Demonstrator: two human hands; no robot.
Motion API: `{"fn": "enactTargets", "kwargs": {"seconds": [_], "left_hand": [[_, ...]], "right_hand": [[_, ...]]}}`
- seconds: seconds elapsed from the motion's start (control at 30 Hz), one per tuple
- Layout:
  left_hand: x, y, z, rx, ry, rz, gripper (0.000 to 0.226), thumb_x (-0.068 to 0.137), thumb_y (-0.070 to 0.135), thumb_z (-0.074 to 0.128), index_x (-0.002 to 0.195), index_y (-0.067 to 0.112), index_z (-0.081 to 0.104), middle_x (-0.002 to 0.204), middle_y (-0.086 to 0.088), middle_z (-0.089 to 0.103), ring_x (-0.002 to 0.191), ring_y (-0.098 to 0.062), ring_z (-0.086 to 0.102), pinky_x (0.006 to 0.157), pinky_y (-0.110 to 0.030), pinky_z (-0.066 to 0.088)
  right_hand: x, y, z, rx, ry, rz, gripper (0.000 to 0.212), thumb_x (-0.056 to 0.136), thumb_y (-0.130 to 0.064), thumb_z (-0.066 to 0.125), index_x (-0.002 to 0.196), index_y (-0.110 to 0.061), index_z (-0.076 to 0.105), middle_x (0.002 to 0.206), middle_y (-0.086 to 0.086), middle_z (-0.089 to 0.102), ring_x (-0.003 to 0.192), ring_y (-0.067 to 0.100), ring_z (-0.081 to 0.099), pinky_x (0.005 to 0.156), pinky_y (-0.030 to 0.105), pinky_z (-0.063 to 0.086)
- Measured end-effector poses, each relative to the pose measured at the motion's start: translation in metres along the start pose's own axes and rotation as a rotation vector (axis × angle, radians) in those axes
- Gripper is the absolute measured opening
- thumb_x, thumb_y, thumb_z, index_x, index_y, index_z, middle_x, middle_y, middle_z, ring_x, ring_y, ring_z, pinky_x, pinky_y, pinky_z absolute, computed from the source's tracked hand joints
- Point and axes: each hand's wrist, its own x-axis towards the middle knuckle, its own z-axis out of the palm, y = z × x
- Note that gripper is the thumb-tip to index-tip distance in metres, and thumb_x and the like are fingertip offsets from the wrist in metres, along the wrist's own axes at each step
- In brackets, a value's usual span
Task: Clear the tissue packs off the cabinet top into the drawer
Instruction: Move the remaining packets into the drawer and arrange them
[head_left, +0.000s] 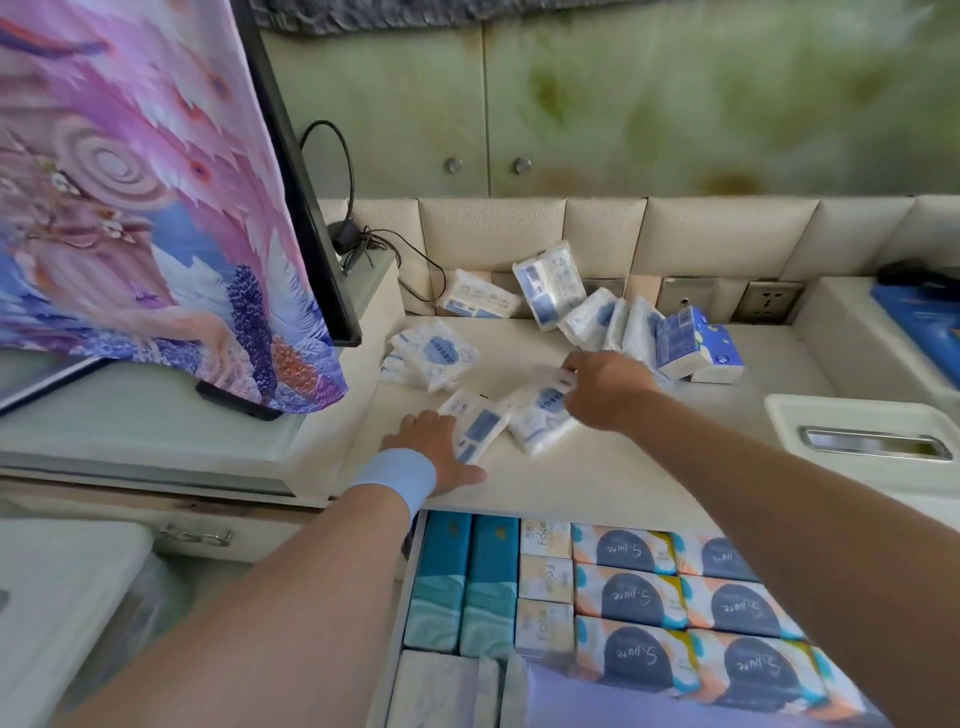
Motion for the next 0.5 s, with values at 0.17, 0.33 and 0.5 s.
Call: {"fn": "enactTargets", "kwargs": {"seconds": [0.17, 0.33, 0.5], "left_hand": [[-0.002, 0.013, -0.003, 0.047, -0.008, -0.026, 0.084, 0.085, 0.045, 0.065, 0.150, 0.023, 0.016, 0.142, -0.007, 0.033, 0.130, -0.033, 0.037, 0.096, -0.043, 0.043], [-0.008, 0.014, -0.016, -0.118, 0.046, -0.017, 0.066, 0.087, 0.016, 0.054, 0.146, 0.025, 0.026, 0.132, -0.006, 0.050, 0.109, -0.030, 0.057, 0.082, -0.037, 0.051], [-0.019, 0.020, -0.028, -0.264, 0.132, 0.064, 0.066, 0.094, 0.009, 0.039, 0.150, 0.036, 0.016, 0.136, -0.007, 0.048, 0.107, -0.031, 0.055, 0.082, -0.036, 0.046]], "right_hand": [[0.010, 0.013, -0.026, 0.587, 0.094, 0.158, 0.022, 0.088, -0.018, 0.048, 0.099, -0.021, 0.067, 0.091, 0.006, 0.062, 0.085, 0.026, 0.056, 0.071, 0.030, 0.044], [0.003, 0.033, -0.027, 1.193, -0.094, 0.357, 0.020, 0.091, -0.008, 0.050, 0.109, -0.009, 0.059, 0.092, 0.012, 0.065, 0.084, 0.028, 0.063, 0.082, 0.043, 0.053], [-0.008, 0.047, -0.012, 1.154, -0.247, 0.423, 0.019, 0.094, -0.011, 0.055, 0.112, -0.008, 0.058, 0.099, 0.013, 0.066, 0.091, 0.030, 0.063, 0.084, 0.043, 0.052]]}}
